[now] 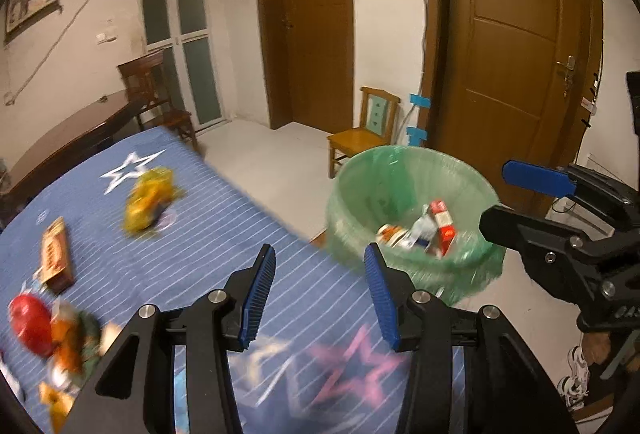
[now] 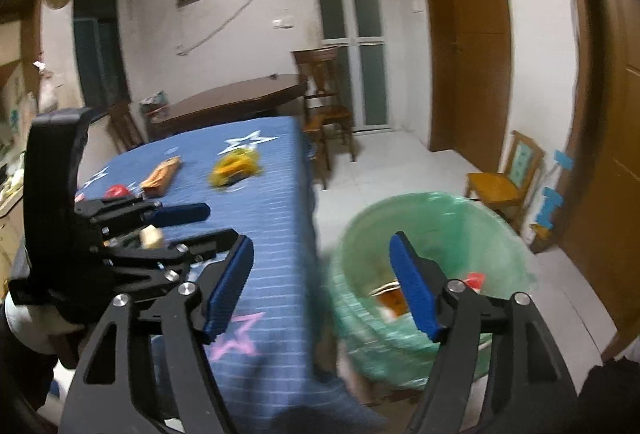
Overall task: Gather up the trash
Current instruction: 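Move both tools back over the table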
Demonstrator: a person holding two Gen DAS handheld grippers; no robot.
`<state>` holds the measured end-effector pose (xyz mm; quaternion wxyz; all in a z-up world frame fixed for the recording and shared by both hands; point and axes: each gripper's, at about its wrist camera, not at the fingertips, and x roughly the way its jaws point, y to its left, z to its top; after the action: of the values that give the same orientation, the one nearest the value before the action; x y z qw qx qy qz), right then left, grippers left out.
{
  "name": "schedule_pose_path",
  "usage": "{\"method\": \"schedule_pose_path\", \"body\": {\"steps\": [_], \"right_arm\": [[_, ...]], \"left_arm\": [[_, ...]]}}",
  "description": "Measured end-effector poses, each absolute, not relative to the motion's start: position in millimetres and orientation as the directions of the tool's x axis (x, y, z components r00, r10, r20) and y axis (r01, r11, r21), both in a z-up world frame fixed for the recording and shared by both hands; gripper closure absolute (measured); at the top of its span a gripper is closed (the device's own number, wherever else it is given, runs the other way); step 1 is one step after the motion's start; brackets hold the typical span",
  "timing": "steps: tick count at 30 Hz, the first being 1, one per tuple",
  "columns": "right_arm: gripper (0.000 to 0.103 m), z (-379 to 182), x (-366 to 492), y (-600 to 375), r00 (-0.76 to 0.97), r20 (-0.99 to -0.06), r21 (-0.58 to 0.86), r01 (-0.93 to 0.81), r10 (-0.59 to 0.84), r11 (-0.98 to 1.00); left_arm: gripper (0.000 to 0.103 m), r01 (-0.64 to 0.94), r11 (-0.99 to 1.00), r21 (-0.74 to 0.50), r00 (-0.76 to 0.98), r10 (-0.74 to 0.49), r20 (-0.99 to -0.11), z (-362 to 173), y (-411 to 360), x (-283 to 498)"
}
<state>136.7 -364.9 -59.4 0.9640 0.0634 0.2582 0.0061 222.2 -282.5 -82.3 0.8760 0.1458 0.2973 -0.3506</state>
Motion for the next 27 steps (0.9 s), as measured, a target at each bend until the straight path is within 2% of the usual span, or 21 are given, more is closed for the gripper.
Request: {"method": "schedule_pose_path", "body": {"steps": [3,5,13,16,19,27], "right_arm": [[0.033,-61.0,140.7,-343.3,0.858,-0.505,0.128,-0.032,0.093,0.991],[0.032,-61.8,142.8,-329.8,0.854,-0.506,0.133,-0.062,0.121,0.989],[0.03,-75.9,153.0,-266.7,0.806,-0.539,0.155,-0.189,0.243,0.97],[0.03,-83.0,152.4,-239.9,0.782,-0.551,0.152,-0.249,0.291,0.956],[0.03,-91.6,155.5,-216.8,0.75,-0.575,0.159,-0.29,0.327,0.944],[0.03,-102.4,157.7,-178.4,0.707,-0.605,0.162,-0.34,0.366,0.926]], "left_arm": [[0.054,0.657,0.753,0.032,0.599,-0.495,-0.629,-82.7,-233.5,222.8],[0.049,0.607,0.794,0.036,0.628,-0.451,-0.634,-84.4,-192.1,224.4],[0.046,0.401,0.916,0.025,0.714,-0.296,-0.635,-82.1,-28.1,225.5],[0.046,0.371,0.928,0.025,0.719,-0.27,-0.641,-89.7,16.1,216.0],[0.046,0.39,0.92,0.027,0.702,-0.278,-0.656,-102.8,40.9,205.4],[0.046,0.498,0.863,0.087,0.698,-0.338,-0.631,-115.1,31.0,179.8]]}}
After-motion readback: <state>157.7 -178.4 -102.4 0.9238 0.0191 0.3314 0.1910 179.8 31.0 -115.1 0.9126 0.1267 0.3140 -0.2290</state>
